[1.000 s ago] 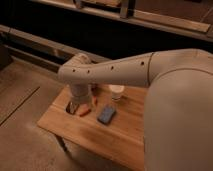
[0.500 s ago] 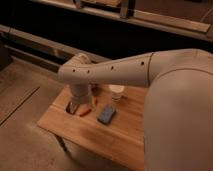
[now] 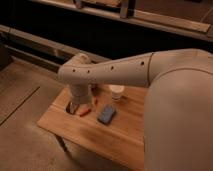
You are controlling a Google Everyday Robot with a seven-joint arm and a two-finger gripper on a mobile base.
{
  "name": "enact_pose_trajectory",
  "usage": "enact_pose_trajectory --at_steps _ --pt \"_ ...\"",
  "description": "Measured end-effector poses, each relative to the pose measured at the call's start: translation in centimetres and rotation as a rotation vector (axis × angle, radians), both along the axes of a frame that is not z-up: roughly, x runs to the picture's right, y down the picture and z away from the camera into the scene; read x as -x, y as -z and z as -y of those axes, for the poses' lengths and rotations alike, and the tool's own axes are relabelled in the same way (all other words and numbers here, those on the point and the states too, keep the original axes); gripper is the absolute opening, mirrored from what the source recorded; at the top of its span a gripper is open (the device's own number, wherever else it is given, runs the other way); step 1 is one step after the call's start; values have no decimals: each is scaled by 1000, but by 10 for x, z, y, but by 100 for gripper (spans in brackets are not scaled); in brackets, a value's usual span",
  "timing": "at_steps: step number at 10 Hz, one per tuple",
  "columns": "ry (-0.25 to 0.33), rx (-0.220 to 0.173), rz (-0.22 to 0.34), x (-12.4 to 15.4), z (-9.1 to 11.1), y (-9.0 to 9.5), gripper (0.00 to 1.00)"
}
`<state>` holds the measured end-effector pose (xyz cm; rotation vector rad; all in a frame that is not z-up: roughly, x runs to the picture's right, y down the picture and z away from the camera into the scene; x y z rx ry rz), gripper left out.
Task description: Pick up the ceramic cup
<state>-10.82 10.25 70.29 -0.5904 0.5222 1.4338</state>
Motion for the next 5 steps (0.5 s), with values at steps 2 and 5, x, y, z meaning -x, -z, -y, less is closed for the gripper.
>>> enact_pose_trajectory --at_steps 2,5 --pt "-24 -5 -21 2 8 -1 65" --pt "-138 -23 -99 -2 51 -17 65"
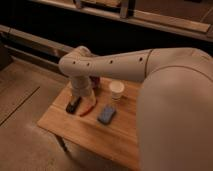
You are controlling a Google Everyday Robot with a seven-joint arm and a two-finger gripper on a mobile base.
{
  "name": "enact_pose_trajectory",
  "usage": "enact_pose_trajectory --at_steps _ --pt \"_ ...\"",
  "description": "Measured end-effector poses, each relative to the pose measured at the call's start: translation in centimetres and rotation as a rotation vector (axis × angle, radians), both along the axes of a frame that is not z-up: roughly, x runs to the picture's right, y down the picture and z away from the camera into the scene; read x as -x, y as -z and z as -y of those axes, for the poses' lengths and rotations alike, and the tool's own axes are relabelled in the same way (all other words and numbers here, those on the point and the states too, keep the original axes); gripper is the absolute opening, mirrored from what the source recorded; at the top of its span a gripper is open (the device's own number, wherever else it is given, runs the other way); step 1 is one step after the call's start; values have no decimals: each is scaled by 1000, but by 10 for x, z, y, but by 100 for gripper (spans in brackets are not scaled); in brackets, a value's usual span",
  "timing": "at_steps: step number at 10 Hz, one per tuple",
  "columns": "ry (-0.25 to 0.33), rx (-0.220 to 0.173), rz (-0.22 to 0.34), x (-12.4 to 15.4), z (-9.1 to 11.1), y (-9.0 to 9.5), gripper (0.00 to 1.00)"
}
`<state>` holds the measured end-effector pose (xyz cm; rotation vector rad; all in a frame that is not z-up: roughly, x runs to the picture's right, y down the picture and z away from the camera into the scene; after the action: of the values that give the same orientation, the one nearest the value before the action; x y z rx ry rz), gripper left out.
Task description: Pick up the ceramic cup
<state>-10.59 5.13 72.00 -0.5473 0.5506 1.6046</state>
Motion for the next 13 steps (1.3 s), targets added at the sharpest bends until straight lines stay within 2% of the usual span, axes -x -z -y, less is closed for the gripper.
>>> enact_pose_trajectory --at_steps 2,6,11,12,13 --pt "-51 -16 -32 -13 23 -8 65" --pt "-116 -37 -110 -71 58 -9 65" --pt "-126 -30 -108 -70 59 -10 65" --pt "-169 -24 -104 -69 65 -13 65" --pt "-248 -21 -135 -87 79 -21 65"
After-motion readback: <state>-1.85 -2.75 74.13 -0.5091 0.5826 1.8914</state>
